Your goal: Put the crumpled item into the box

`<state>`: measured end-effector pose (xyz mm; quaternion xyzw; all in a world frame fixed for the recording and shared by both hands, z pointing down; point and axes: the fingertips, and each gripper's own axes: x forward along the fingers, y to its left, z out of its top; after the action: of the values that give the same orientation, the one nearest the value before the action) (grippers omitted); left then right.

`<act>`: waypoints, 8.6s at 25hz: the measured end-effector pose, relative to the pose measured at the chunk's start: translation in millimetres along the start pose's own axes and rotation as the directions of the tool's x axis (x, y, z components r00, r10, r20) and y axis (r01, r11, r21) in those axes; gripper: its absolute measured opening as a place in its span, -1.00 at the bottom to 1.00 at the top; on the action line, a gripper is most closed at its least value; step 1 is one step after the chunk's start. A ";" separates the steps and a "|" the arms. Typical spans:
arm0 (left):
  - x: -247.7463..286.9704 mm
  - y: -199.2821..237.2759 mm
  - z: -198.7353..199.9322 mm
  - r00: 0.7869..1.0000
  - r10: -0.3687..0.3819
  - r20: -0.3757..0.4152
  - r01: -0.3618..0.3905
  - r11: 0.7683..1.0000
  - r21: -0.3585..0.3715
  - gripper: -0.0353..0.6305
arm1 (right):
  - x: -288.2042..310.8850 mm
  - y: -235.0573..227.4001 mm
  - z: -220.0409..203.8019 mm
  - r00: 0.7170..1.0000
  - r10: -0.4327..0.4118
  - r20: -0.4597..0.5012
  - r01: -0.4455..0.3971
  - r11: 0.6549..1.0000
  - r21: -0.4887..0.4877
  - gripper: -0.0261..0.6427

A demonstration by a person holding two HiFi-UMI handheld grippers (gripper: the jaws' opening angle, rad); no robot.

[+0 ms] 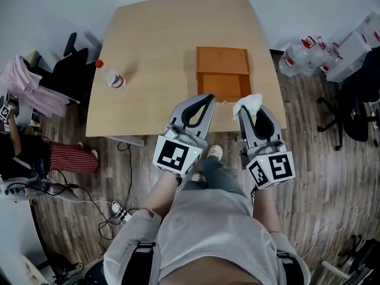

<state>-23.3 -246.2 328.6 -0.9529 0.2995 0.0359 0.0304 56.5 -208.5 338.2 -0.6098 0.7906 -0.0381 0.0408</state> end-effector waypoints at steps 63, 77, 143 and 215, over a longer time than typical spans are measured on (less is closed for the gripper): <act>120.0 149.0 -84.8 0.970 0.193 -0.148 -0.208 0.974 -0.092 -0.85 | 189.3 -95.6 -222.7 0.665 0.181 -0.724 -0.304 0.952 -0.042 -0.52; 96.2 176.1 -94.2 0.945 0.274 -0.180 -0.295 0.950 -0.101 -0.85 | 190.7 -83.7 -277.7 0.422 0.166 -0.891 -0.421 0.907 -0.031 -0.52; -0.2 48.8 -21.6 0.990 0.112 -0.081 -0.112 0.994 0.004 -0.85 | 83.0 -35.3 -86.1 0.941 0.056 -0.334 -0.052 0.998 0.018 -0.89; -73.7 -195.1 39.3 0.983 0.181 -0.026 -0.179 0.982 0.066 -0.85 | -179.6 -1.8 27.2 0.980 0.194 -0.042 -0.197 0.977 -0.079 -0.89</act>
<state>26.1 -41.5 303.0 -0.9210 0.3858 0.0137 0.0522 106.6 -35.5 314.6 -0.5294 0.8483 -0.0114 0.0056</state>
